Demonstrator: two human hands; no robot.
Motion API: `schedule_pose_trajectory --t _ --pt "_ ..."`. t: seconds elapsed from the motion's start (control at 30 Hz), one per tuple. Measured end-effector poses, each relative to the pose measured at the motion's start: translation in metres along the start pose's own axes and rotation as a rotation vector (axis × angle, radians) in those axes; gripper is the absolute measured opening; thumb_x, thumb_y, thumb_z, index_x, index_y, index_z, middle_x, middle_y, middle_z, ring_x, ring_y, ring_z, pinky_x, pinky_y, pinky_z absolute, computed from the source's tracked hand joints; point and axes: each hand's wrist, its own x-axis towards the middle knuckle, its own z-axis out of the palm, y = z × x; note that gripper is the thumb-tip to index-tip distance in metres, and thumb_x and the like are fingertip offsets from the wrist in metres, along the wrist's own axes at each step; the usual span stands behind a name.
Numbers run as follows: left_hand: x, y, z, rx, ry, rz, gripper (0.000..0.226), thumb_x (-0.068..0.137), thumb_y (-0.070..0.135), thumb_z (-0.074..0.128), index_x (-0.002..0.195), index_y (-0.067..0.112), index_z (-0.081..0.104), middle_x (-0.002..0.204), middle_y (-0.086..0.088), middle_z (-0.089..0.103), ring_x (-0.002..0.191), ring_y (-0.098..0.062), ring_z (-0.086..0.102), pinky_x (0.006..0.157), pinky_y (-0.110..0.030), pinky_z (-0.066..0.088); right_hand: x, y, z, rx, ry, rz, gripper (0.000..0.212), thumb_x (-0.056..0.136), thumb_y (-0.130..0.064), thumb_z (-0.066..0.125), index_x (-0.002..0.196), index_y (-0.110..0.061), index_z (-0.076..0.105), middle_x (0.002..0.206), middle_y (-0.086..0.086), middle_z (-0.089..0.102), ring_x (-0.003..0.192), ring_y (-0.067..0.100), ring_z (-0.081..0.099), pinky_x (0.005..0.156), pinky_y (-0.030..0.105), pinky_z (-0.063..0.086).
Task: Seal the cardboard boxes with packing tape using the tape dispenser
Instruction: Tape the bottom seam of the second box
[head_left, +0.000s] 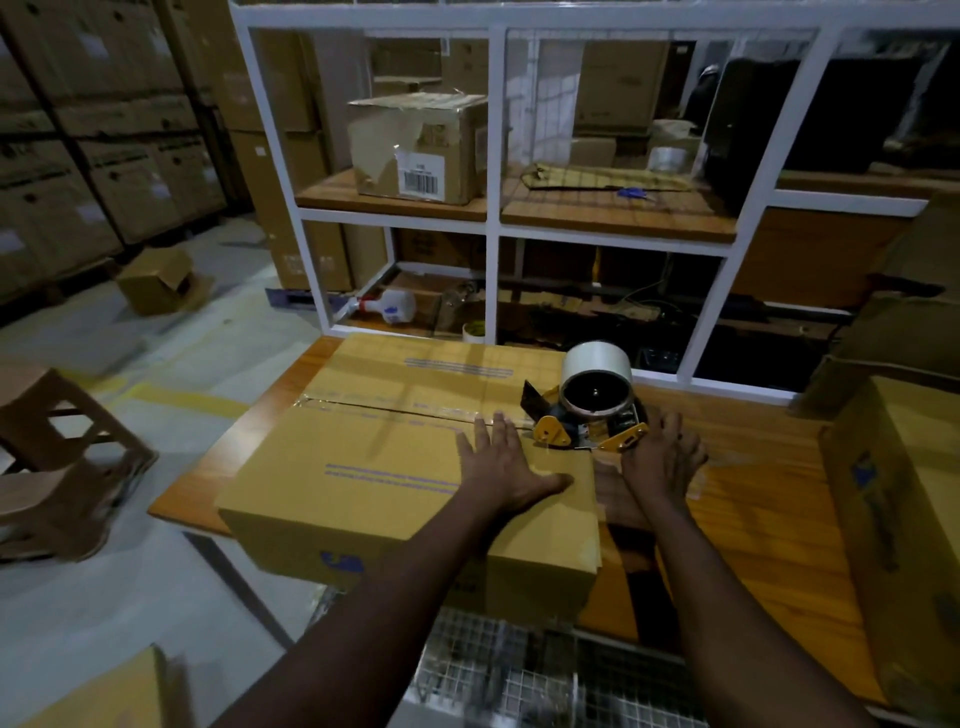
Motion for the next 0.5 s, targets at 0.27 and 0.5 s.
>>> schedule_pose_trajectory --t 0.27,0.5 --pt "-0.011 0.045 0.0 -0.117 0.008 -0.158 0.144 0.057 0.102 0.027 0.154 0.003 -0.01 0.16 -0.018 -0.024 0.145 -0.043 -0.024 0.106 -0.071 -0.017 -0.004 0.001 -0.005 0.022 -0.037 -0.025 0.054 0.082 -0.017 0.066 0.133 -0.021 0.047 0.125 0.013 0.045 0.11 0.039 0.043 0.099 0.047 0.027" --pt "-0.002 0.001 -0.006 -0.076 0.049 -0.089 0.143 0.056 0.103 0.026 0.156 0.006 -0.004 0.163 -0.013 -0.017 0.148 -0.039 -0.017 0.11 -0.071 -0.01 -0.013 -0.021 -0.004 -0.01 -0.068 -0.1 0.05 0.085 -0.02 0.065 0.131 -0.017 0.045 0.127 0.011 0.046 0.109 0.034 0.042 0.094 0.044 0.031"
